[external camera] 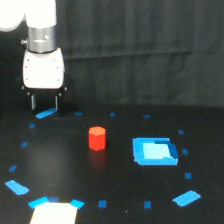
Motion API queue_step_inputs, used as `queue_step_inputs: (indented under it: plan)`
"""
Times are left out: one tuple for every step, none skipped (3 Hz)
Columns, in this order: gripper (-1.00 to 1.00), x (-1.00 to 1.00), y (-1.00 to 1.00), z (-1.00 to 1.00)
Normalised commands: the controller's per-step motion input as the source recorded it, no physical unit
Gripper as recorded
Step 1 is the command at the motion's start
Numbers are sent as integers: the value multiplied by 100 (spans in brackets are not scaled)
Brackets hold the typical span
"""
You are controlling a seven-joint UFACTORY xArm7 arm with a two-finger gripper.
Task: Pick up the red object from the table
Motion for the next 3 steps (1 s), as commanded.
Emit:
queue_step_inputs:
  plan:
    - [100, 100, -100, -19]
    - [100, 100, -77, -35]
    - [100, 100, -100, -32]
